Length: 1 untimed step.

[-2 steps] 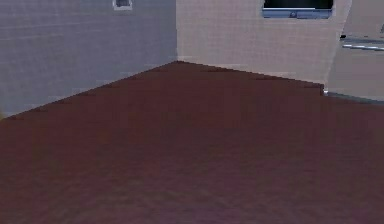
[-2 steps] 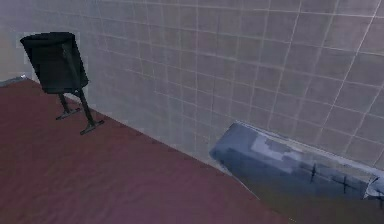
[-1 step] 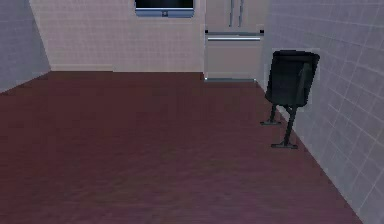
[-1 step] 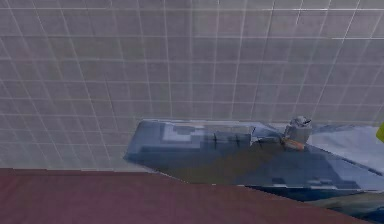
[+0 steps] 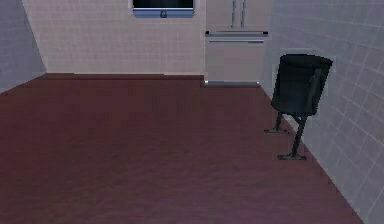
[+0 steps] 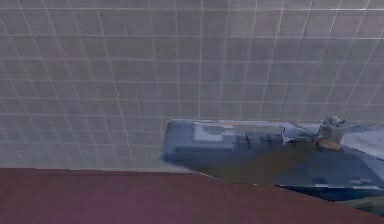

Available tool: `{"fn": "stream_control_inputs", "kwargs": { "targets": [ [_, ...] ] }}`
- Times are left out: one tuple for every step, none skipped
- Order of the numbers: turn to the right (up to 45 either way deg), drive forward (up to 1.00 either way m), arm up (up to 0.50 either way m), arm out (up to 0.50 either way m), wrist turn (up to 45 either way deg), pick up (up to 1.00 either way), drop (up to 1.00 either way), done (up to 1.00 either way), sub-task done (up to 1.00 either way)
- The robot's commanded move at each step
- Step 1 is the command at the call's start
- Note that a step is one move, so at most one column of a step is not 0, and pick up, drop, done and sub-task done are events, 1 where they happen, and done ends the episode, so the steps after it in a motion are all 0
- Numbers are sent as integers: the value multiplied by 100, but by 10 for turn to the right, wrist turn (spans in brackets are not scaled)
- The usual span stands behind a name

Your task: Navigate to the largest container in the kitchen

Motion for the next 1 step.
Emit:
{"fn": "stream_control_inputs", "kwargs": {
  "targets": [
    [240, 0, 0, 0, 0, 0, 0, 0, 0]
  ]
}}
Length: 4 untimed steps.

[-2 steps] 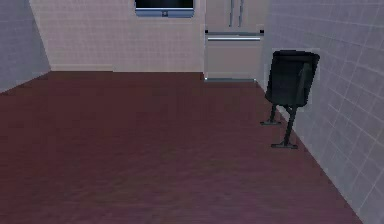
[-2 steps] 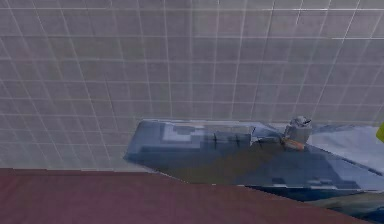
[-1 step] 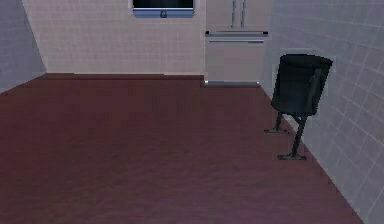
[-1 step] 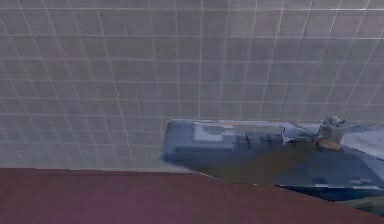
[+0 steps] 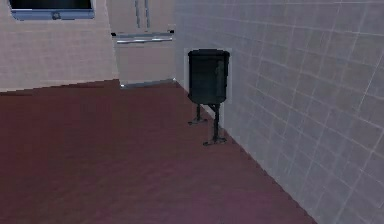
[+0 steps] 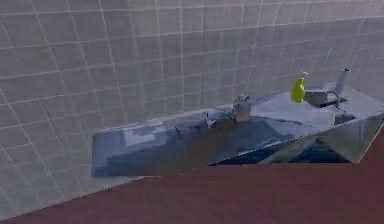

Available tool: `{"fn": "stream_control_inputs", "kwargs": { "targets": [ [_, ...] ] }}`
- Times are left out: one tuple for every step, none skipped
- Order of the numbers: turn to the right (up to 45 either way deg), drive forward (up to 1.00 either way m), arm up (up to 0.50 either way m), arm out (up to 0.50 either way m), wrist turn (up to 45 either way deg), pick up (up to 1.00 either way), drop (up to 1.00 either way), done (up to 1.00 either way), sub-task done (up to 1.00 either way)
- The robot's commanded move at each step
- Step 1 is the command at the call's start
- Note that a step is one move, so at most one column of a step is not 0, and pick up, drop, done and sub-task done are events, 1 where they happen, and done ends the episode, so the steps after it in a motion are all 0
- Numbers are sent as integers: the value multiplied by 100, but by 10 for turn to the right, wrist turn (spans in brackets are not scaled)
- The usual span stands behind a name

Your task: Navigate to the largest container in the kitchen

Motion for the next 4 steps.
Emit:
{"fn": "stream_control_inputs", "kwargs": {
  "targets": [
    [0, 100, 0, 0, 0, 0, 0, 0, 0],
    [120, 0, 0, 0, 0, 0, 0, 0, 0],
    [0, 15, 0, 0, 0, 0, 0, 0, 0],
    [0, 0, 0, 0, 0, 0, 0, 100, 0]
  ]
}}
